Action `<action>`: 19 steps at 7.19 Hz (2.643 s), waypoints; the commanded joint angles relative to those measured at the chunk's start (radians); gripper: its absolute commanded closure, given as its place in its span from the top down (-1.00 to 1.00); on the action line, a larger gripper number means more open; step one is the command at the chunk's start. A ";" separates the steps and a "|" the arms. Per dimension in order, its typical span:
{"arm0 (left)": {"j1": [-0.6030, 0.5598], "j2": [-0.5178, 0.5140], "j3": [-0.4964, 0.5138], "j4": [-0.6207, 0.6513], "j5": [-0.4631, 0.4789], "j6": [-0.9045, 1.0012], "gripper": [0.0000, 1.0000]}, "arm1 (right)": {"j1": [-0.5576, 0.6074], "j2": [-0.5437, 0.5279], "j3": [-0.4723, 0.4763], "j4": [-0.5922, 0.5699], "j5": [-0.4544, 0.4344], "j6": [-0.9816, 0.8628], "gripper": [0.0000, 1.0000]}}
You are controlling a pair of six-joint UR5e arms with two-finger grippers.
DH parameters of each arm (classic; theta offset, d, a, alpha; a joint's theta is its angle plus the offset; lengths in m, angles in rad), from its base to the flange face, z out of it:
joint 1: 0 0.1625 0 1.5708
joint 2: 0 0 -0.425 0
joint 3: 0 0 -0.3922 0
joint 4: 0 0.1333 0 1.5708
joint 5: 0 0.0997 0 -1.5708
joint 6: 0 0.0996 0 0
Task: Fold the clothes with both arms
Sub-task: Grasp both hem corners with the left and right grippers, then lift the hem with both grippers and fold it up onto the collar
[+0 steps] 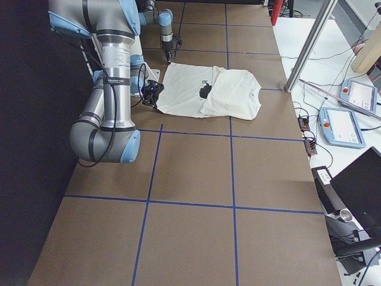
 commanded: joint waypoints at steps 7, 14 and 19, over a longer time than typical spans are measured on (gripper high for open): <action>0.091 -0.002 -0.188 0.121 -0.026 -0.081 -1.00 | 0.009 -0.094 0.076 0.005 0.000 -0.062 -1.00; -0.461 -0.300 0.191 0.067 -0.087 0.382 -1.00 | 0.714 0.382 -0.356 0.003 0.406 -0.626 -1.00; -0.604 -0.398 0.542 -0.207 -0.080 0.456 -1.00 | 0.835 0.613 -0.800 0.162 0.406 -0.732 -1.00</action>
